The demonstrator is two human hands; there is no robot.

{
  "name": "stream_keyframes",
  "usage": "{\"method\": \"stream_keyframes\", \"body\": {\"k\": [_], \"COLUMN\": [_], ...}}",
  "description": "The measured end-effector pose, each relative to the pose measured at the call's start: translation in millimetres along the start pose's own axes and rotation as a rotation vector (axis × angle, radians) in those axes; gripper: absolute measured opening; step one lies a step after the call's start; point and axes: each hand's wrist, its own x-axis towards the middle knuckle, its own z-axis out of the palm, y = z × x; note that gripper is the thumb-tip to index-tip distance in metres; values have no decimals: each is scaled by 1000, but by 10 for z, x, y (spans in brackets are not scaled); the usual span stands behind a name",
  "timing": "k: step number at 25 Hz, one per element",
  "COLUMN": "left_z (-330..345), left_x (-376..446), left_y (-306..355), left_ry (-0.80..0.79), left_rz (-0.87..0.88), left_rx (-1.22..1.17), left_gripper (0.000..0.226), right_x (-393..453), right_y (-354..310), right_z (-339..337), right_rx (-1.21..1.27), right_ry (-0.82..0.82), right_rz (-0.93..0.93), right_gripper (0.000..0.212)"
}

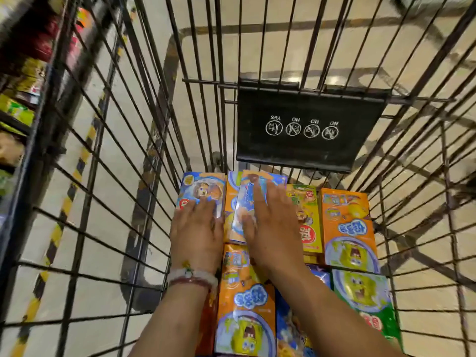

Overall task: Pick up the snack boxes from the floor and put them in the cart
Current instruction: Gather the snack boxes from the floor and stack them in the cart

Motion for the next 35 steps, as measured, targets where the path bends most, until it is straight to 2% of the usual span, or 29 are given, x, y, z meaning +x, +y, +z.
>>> {"method": "stream_keyframes", "body": {"k": [3,7,9,11,14,17,19,23,27,28,32,35], "left_z": [-4,38,41,0,-106,-314,-541,-1440,-2762,-3076,-4295,-4912], "left_x": [103,178,155,170,260,261,195,-148,-874,-1092,-1945,-2528], "left_y": [-22,-21,-6,-8,89,311,434,750,986,979,794,606], "left_ry": [-74,-86,-69,-101,-122,-145,-129,-69,213,220,309,300], "left_rz": [8,-45,-51,-41,-63,-88,-1,198,449,484,495,418], "left_rx": [34,-14,-50,1,117,58,-19,0,157,166,333,375], "left_gripper": [52,45,44,42,36,40,40,47,45,49,60,74], "right_x": [183,311,296,298,375,366,307,65,-329,-482,-1206,-1676], "right_y": [-90,-149,-125,-143,-147,-193,-328,-814,-1422,-1579,-2233,-2661], "right_z": [75,92,89,42,-79,-415,-756,-1749,-3132,-3456,-4437,-4699], "right_rx": [-109,-174,-188,-203,-280,-322,-331,-323,-257,-258,-223,-244], "right_ry": [-126,-308,-315,-325,-474,-465,-429,-337,-139,-84,71,61], "right_rz": [-147,-154,-163,-164,-195,-214,-210,-210,-353,-385,-478,-561], "right_gripper": [53,54,55,56,56,58,58,60,68,68,68,83]}}
